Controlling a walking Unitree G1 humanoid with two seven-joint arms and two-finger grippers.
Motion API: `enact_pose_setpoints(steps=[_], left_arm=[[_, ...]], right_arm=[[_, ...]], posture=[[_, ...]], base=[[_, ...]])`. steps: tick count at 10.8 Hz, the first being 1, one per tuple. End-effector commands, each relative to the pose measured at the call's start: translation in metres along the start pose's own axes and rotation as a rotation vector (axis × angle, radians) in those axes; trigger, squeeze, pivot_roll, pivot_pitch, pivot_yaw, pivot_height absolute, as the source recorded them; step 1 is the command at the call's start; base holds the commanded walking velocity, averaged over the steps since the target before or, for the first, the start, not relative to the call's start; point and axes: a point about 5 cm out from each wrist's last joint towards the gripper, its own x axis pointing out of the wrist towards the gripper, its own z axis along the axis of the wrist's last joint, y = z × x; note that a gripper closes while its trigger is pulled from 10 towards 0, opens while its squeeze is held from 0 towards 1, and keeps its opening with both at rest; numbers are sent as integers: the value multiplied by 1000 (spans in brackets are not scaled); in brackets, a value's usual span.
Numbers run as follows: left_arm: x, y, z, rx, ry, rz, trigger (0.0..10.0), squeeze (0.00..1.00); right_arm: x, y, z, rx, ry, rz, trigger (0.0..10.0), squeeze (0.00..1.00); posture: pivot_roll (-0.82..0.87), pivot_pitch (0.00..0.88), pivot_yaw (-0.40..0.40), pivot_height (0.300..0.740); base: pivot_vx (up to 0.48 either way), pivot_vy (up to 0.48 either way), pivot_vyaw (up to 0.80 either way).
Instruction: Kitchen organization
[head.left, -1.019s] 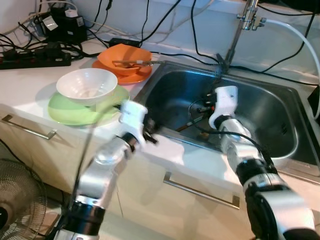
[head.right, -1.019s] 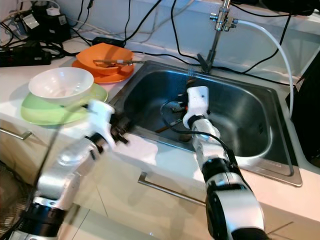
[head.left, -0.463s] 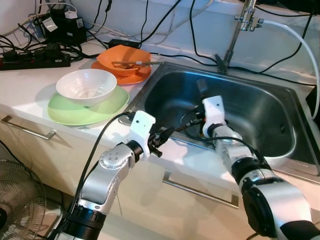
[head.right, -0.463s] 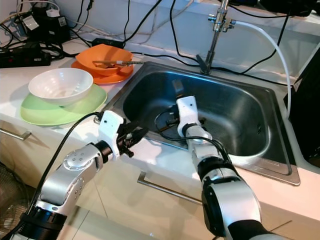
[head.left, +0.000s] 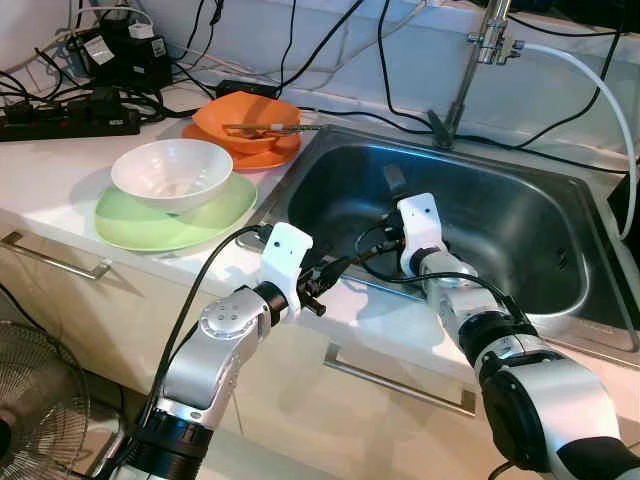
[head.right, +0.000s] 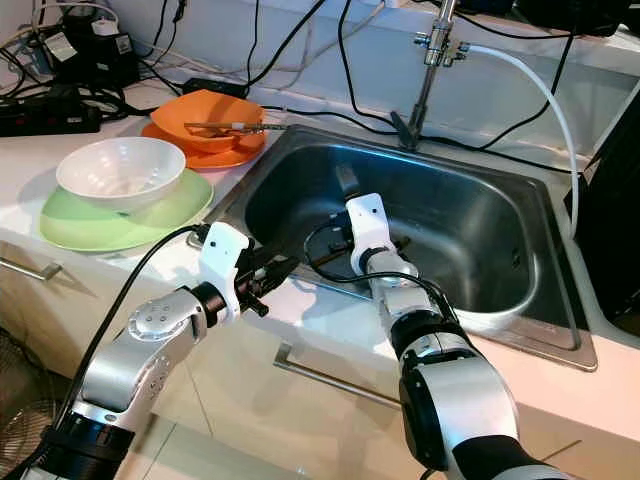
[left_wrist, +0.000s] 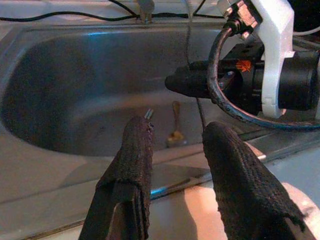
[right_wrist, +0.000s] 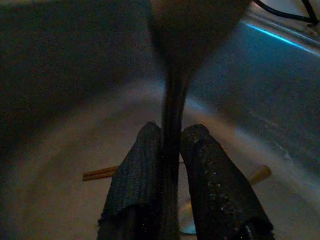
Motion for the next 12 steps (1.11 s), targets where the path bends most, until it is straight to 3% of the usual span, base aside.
enact_pose_setpoints(steps=[1, 4, 5, 6, 8, 12], left_arm=[[1, -3, -5, -1, 36, -13, 10000, 0], [2, -4, -4, -3, 34, -19, 10000, 0], [2, -4, -4, -2, 34, -14, 10000, 0], [2, -4, -4, 0, 32, -11, 10000, 0], [2, -3, -3, 6, 23, 1, 10000, 0], [3, 10, 13, 110, -79, 150, 10000, 0]], right_arm=[[-1, 4, -11, 4, 58, 13, 10000, 0], [0, 2, -7, 11, 42, 9, 10000, 8], [0, 2, -6, 11, 39, 6, 10000, 667], [0, 2, -4, -4, 27, 7, 10000, 0], [1, -1, 3, 1, -5, -5, 10000, 0], [4, -5, 54, 2, -244, 12, 10000, 0]], posture=[[276, 0, -71, 740], [276, 0, -72, 740], [278, 0, -73, 740], [278, 0, -73, 740], [271, 0, -70, 740], [256, 0, -70, 740]], base=[[0, 0, 0], [0, 0, 0], [0, 0, 0], [0, 0, 0], [0, 0, 0], [0, 0, 0]])
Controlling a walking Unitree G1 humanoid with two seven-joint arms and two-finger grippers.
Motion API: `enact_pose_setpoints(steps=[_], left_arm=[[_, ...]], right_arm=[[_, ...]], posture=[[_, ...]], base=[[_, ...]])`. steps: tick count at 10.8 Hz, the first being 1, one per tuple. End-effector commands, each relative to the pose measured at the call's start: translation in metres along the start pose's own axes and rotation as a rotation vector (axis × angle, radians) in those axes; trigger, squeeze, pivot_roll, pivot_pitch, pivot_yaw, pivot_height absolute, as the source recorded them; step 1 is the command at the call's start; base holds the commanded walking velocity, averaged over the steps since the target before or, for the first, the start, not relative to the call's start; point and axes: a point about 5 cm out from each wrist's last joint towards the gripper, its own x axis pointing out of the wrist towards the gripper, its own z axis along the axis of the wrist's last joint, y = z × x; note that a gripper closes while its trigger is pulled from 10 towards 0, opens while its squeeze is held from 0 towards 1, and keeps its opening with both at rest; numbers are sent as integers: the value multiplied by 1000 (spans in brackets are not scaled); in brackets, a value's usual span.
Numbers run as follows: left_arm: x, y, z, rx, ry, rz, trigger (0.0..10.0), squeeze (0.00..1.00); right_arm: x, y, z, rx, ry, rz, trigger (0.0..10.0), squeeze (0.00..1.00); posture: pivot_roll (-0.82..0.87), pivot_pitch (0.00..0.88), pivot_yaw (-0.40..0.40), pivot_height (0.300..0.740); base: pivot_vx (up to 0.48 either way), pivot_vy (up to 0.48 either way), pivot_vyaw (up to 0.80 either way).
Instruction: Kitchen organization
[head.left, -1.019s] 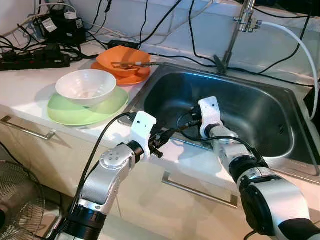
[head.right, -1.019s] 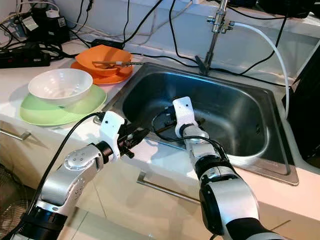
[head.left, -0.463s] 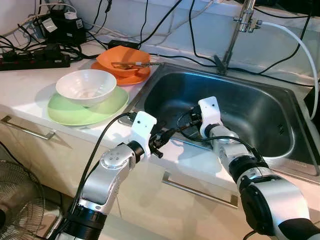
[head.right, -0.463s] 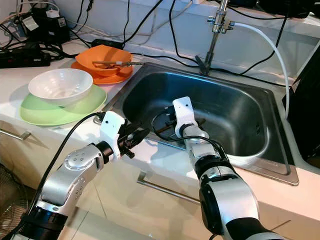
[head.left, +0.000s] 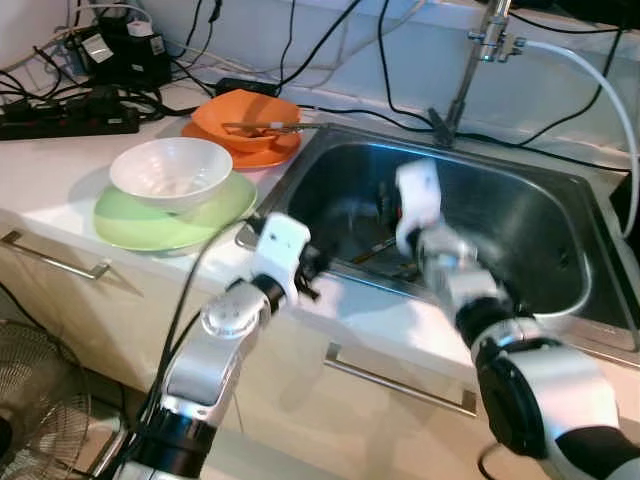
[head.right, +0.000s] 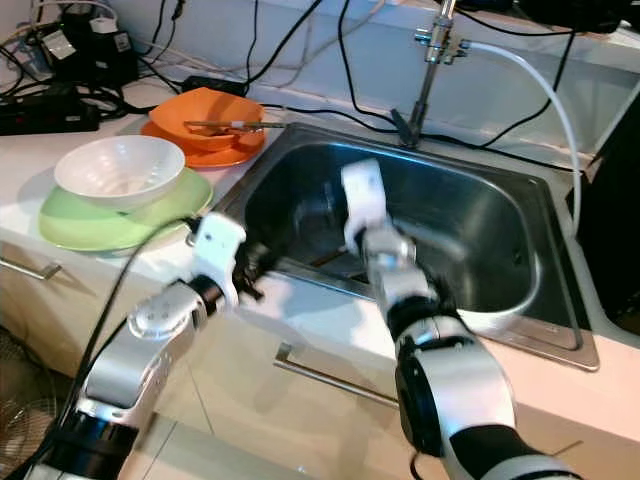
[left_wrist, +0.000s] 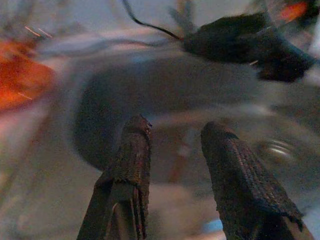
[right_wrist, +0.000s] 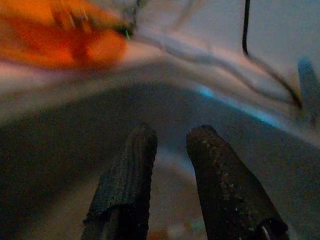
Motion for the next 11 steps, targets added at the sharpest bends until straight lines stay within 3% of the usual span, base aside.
enact_pose_setpoints(steps=[1, 3, 5, 8, 11], left_arm=[[3, 5, 5, 49, -25, 51, 10000, 0], [3, 14, 9, 108, -54, 166, 10000, 0], [5, 18, 14, 117, -102, 225, 10000, 0], [4, 17, 17, 104, -162, 245, 10000, 0], [3, 15, 11, 96, -155, 233, 10000, 0]], right_arm=[[1, -6, 17, 23, -93, -6, 10000, 0], [-5, -5, 31, 35, -239, 4, 10000, 0], [-24, -6, 28, 52, -323, -6, 10000, 0], [-57, -15, 2, 83, -327, -37, 10000, 0], [-83, -5, -12, 75, -293, 9, 10000, 0]], posture=[[251, 0, -71, 740], [231, 0, -70, 740], [207, 0, -64, 740], [195, 0, -57, 740], [184, 0, -48, 740]], base=[[0, 0, 0], [0, 0, 0], [0, 0, 0], [0, 0, 0], [0, 0, 0]])
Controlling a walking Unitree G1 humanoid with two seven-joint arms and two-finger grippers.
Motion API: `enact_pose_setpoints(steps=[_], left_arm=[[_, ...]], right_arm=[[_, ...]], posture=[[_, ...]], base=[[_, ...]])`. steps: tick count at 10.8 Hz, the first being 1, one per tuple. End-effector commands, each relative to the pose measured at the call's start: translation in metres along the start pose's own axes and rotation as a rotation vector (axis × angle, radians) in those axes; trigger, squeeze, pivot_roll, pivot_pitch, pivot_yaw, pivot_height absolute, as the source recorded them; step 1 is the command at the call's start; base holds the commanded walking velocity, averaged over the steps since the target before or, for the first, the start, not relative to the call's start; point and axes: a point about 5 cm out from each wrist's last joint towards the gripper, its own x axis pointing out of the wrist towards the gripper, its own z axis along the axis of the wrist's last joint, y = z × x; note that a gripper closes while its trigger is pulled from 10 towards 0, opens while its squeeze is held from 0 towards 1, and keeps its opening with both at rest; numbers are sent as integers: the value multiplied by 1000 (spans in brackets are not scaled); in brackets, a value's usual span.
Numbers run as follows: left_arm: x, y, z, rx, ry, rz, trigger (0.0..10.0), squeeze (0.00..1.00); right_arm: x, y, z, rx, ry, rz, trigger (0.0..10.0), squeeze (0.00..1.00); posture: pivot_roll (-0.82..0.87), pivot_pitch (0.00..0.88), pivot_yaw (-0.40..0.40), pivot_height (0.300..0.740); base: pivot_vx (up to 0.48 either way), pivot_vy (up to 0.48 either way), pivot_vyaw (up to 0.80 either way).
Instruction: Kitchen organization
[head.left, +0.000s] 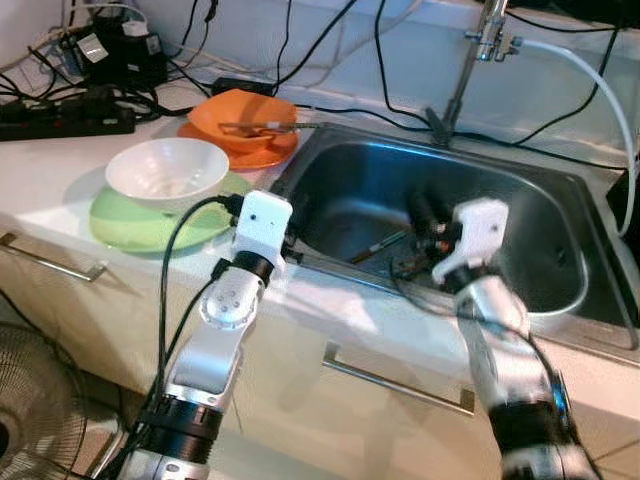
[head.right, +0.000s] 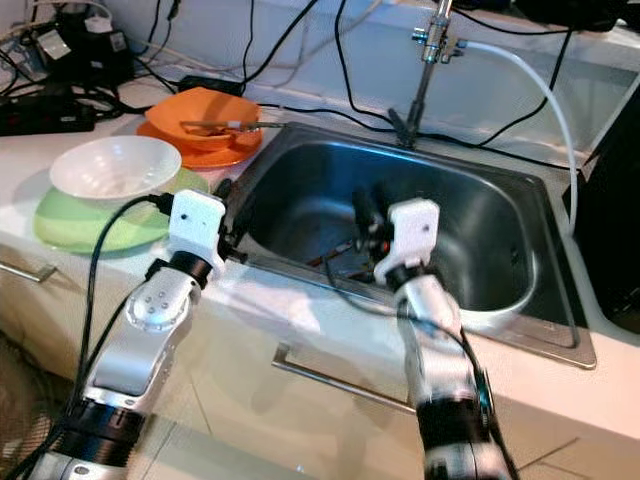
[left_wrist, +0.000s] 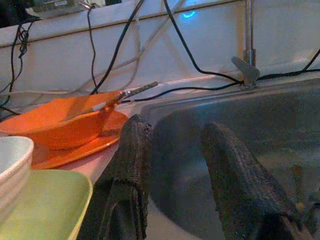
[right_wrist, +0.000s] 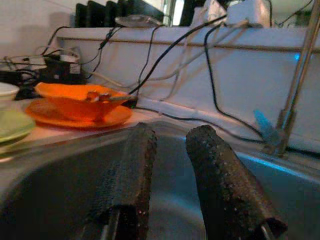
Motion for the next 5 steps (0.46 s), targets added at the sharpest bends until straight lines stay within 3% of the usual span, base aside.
enact_pose_setpoints(steps=[1, 3, 5], left_arm=[[-2, -2, -3, 0, 7, -8, 10000, 0], [-5, 0, -2, 33, -2, -6, 10000, 0], [-11, 28, 13, 252, -7, 64, 10000, 0]], right_arm=[[-1, 6, 1, 14, 5, 19, 10000, 0], [-2, 19, -1, 56, 19, 30, 10000, 0], [2, 29, -6, 94, 52, 27, 10000, 0]], posture=[[182, 0, -45, 740], [188, 0, -43, 740], [223, 8, -51, 740]], base=[[0, 0, 0], [0, 0, 0], [0, 0, 0]])
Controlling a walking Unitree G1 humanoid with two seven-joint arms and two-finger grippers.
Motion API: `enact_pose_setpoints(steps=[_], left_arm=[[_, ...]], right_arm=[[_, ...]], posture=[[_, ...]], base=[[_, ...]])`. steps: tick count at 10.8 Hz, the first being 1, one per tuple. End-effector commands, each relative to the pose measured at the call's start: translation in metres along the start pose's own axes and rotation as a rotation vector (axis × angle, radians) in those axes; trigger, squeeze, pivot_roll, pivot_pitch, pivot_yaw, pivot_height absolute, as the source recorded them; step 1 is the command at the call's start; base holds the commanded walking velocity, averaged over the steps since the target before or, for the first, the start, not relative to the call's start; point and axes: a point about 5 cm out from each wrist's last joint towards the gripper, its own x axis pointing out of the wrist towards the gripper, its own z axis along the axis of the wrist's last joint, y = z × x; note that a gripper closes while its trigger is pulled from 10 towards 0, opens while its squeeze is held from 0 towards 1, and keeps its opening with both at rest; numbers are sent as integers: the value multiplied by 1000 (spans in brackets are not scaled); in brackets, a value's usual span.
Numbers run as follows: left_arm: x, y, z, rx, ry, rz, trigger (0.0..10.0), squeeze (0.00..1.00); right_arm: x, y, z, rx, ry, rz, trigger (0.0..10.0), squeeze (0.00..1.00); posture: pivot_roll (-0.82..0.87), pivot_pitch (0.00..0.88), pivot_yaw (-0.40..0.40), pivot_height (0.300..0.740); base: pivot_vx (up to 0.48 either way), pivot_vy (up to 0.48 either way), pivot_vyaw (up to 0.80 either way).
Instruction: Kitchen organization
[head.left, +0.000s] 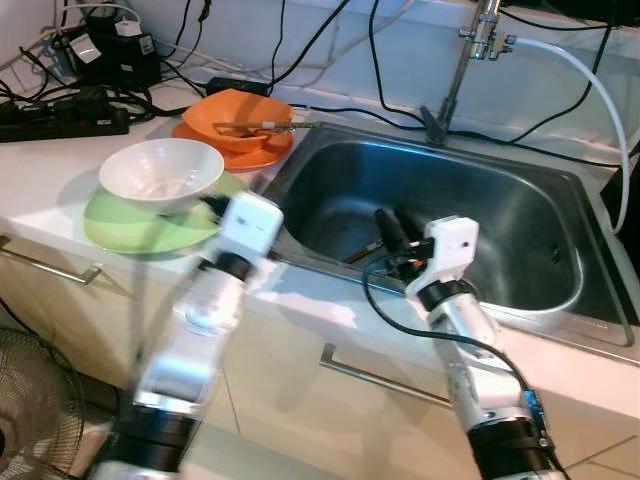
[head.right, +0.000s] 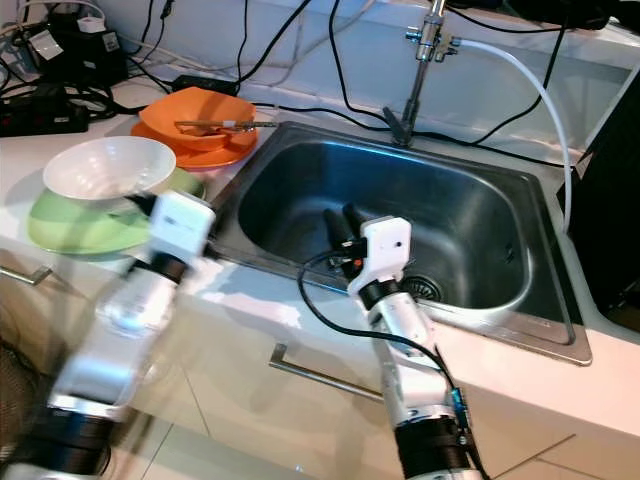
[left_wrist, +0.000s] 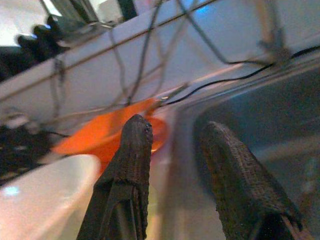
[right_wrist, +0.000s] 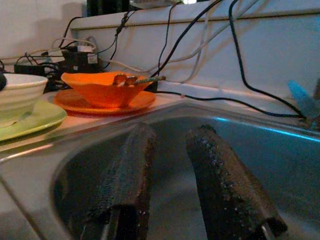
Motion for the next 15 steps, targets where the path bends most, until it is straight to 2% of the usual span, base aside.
enact_pose_setpoints(steps=[1, 2, 3, 4, 5, 6, 10, 14, 15], left_arm=[[0, 10, 3, 72, 18, 30, 10000, 0], [-1, 27, 2, 161, 74, 58, 10000, 0], [-2, 35, 3, 193, 98, 69, 10000, 0], [-3, 43, 7, 205, 114, 76, 10000, 1000], [-4, 47, 7, 206, 134, 77, 10000, 1000], [-5, 52, 11, 230, 177, 41, 10000, 0], [-7, 62, 13, 247, 271, -26, 10000, 0], [-14, 62, -1, 424, 443, -94, 10000, 0], [-15, 61, -3, 451, 457, -101, 10000, 0]], right_arm=[[3, 1, 1, 17, 6, -3, 10000, 0], [4, 4, -3, 24, 24, 3, 10000, 0], [4, 4, -4, 25, 26, 2, 10000, 0], [6, 4, -3, 29, 27, -3, 10000, 0], [7, 4, -3, 30, 28, -4, 10000, 0], [8, 5, -4, 33, 29, -3, 10000, 0], [9, 8, -5, 36, 35, 9, 10000, 0], [10, 11, -5, 39, 37, 16, 10000, 0], [10, 11, -5, 39, 37, 19, 10000, 0]], posture=[[231, 12, -54, 740], [241, 17, -58, 740], [242, 18, -58, 740], [246, 20, -58, 740], [248, 20, -56, 740], [256, 22, -58, 740], [260, 21, -57, 740], [264, 18, -57, 740], [259, 18, -54, 740]], base=[[0, 0, 0], [0, 0, 0], [0, 0, 0], [0, 0, 0], [0, 0, 0], [0, 0, 0], [0, 0, 0], [0, 0, 0], [0, 0, 0]])
